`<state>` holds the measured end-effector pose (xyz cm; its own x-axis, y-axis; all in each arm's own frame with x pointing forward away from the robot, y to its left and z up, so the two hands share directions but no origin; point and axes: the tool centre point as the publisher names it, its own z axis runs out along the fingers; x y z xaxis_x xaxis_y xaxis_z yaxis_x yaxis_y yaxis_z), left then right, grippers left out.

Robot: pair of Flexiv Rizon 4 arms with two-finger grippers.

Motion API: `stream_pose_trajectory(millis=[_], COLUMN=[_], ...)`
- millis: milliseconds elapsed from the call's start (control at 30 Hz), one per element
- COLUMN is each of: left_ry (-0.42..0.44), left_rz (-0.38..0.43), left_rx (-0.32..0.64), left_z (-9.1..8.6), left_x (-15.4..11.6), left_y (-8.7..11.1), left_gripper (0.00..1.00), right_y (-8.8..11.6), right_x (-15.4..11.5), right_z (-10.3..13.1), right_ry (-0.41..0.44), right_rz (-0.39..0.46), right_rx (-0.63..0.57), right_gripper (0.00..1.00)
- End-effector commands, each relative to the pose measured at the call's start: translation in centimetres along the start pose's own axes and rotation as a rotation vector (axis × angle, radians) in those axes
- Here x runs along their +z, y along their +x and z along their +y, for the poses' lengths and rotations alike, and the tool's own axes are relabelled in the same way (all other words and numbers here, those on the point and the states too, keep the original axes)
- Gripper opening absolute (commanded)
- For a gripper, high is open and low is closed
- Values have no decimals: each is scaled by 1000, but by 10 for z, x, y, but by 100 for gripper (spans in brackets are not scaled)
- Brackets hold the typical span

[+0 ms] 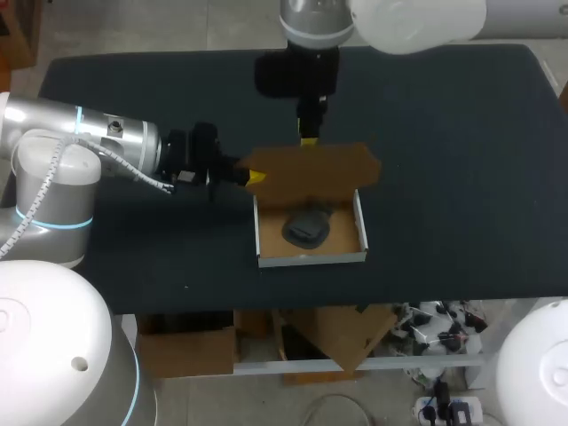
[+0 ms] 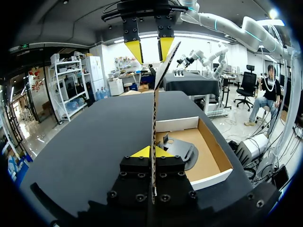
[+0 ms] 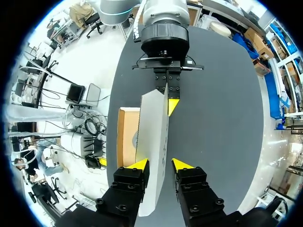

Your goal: Assemble the packaging by folding the flat box into shape, placing the metal phone stand inside, and closing the box properly

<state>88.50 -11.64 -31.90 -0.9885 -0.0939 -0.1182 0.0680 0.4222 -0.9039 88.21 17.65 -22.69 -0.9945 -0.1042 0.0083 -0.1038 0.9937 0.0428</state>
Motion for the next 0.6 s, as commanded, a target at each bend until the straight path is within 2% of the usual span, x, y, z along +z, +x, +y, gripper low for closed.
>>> stream_pose_trajectory(millis=[33, 600], left_ry=[0, 0], left_rz=[2, 2], left_rx=[0, 0], left_z=[2, 2], left_x=[2, 2], left_y=[0, 0], left_gripper=[0, 0], right_y=[-2, 4], right_x=[1, 7], right_z=[-2, 1], right_ry=[-2, 16], right_rz=[16, 60], right_rx=[3, 1], right_gripper=[32, 34])
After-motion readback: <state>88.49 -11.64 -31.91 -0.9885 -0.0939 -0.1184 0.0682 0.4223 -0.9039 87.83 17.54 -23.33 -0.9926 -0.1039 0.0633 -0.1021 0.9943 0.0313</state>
